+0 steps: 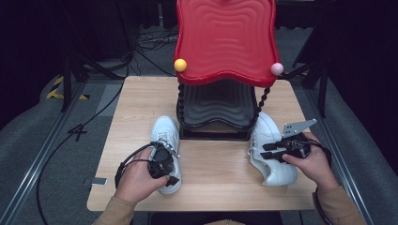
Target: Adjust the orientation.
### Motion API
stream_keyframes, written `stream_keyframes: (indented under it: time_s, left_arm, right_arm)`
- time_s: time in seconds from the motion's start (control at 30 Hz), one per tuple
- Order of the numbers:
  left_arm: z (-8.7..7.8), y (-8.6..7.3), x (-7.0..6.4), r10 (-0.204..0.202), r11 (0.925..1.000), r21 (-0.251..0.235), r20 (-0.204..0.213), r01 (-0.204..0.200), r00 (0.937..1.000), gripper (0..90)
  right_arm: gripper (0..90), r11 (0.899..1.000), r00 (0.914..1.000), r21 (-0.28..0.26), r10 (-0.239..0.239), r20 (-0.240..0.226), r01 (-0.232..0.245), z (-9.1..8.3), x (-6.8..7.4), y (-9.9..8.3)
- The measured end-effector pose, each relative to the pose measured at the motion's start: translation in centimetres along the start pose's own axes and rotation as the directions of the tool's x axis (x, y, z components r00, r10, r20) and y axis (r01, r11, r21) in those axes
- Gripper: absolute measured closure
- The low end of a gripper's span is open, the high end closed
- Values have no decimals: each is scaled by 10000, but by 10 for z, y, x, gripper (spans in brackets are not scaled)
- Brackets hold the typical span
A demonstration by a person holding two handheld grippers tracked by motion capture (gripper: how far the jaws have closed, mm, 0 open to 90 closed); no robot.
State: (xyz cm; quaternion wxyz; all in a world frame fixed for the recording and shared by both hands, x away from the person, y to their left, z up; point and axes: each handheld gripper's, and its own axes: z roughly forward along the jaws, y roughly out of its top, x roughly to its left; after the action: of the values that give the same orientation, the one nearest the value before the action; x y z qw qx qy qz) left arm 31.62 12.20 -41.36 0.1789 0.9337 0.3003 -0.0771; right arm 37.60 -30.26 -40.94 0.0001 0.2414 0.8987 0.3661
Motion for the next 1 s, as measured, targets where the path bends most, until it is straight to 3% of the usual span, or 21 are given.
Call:
stream_keyframes:
  time_s: [0.3, 0.5, 0.6, 0.9, 1.0]
  left_arm:
    - [20, 11, -2, -130, 9962, 867, 200, 112, 9997, 614]
    - [26, 16, -5, -358, 9893, 1424, 145, 334, 9993, 655]
    - [28, 20, -7, -237, 9873, 1573, -18, 237, 9997, 669]
    - [24, 16, -8, -59, 9943, 1067, -68, 66, 10000, 728]
    - [17, 16, -8, -250, 9974, 678, 107, 243, 9996, 733]
  right_arm:
    - [618, 10000, 10000, 40, 12, -24, -12, 1, 0, -1]
    - [616, 9999, 10000, 66, 77, -8, -77, 1, -1, -3]
    - [615, 9999, 10000, 98, 83, -20, -83, 2, 0, -3]
    - [615, 9999, 9999, 43, 121, 8, -121, 0, -1, -4]
    - [615, 9999, 9999, -20, 171, -17, -171, 0, -2, -6]
